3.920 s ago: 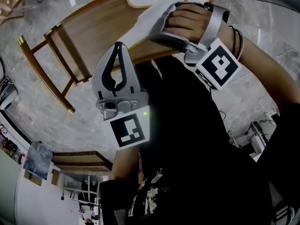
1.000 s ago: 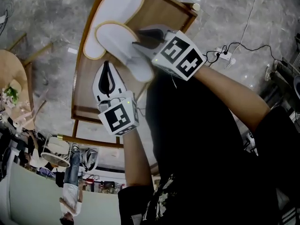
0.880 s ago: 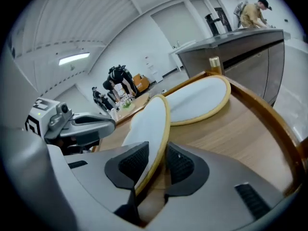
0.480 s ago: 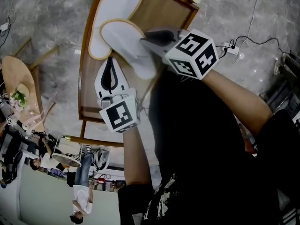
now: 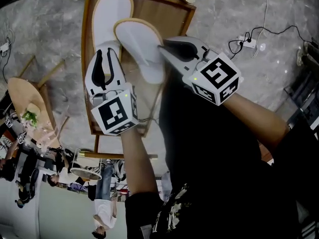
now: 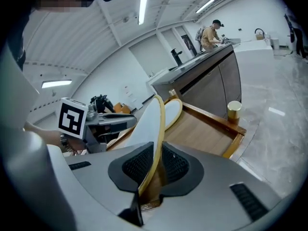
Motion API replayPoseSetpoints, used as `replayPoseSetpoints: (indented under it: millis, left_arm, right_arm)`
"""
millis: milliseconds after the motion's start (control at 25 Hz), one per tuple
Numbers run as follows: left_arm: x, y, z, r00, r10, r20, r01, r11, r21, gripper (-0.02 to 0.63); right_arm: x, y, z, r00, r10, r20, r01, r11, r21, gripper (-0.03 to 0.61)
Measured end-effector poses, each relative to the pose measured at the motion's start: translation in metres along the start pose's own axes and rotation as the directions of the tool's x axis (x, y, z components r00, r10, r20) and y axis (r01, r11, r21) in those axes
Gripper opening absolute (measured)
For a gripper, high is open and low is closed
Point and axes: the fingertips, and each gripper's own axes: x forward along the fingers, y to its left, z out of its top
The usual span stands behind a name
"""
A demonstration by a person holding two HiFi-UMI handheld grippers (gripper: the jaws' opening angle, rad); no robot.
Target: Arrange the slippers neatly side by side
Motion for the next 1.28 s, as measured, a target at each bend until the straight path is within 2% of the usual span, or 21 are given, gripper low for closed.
replayPoseSetpoints:
  millis: [240, 440, 600, 720, 800, 880, 960, 1160, 1280]
  left_arm:
    - [0.026, -0.007, 0.018, 0.998, -0.064, -0.029, 0.066, 0.995, 0.07, 0.126]
    - [0.048, -0.009, 0.013, 0.987, -0.098, -0.131, 0.108, 0.991, 0.077, 0.131]
    - [0.053, -0.004, 0.005, 0.984, -0.077, -0.158, 0.085, 0.995, 0.048, 0.045]
    - [0.05, 0.0, 0.004, 0.987, -0.066, -0.147, 0.064, 0.998, -0.018, 0.026]
    - [0.044, 0.002, 0.006, 0.99, -0.057, -0.129, 0.044, 0.994, -0.103, 0.025]
    - [0.031, 0.001, 0.005, 0.993, -0.048, -0.106, 0.022, 0.972, -0.233, 0.025]
    - [0.015, -0.002, 0.001, 0.995, -0.026, -0.092, -0.005, 0.945, -0.326, 0.025]
    - [-0.009, 0.0, -0.027, 0.993, 0.025, -0.119, -0.075, 0.896, -0.438, 0.025]
    - [-0.026, 0.0, -0.039, 0.988, 0.076, -0.131, -0.13, 0.868, -0.479, 0.025]
  right_arm:
    - [-0.019, -0.028, -0.003, 0.995, -0.097, 0.025, 0.095, 0.993, 0.067, 0.041]
    - [-0.02, -0.04, -0.003, 0.991, -0.13, 0.024, 0.126, 0.984, 0.122, 0.041]
    - [-0.015, -0.038, -0.001, 0.992, -0.124, 0.026, 0.12, 0.985, 0.127, 0.041]
    - [-0.012, -0.037, 0.0, 0.993, -0.117, 0.017, 0.114, 0.986, 0.125, 0.041]
    - [-0.01, -0.037, 0.001, 0.994, -0.109, 0.01, 0.107, 0.987, 0.12, 0.041]
    - [-0.01, -0.036, 0.002, 0.995, -0.096, 0.005, 0.095, 0.989, 0.116, 0.04]
    - [-0.011, -0.032, 0.004, 0.997, -0.082, 0.004, 0.081, 0.991, 0.104, 0.04]
    - [0.012, -0.018, 0.013, 1.0, -0.003, -0.031, 0.004, 0.999, 0.041, 0.038]
    - [0.021, -0.009, 0.016, 0.997, 0.059, -0.056, -0.06, 0.998, -0.012, 0.037]
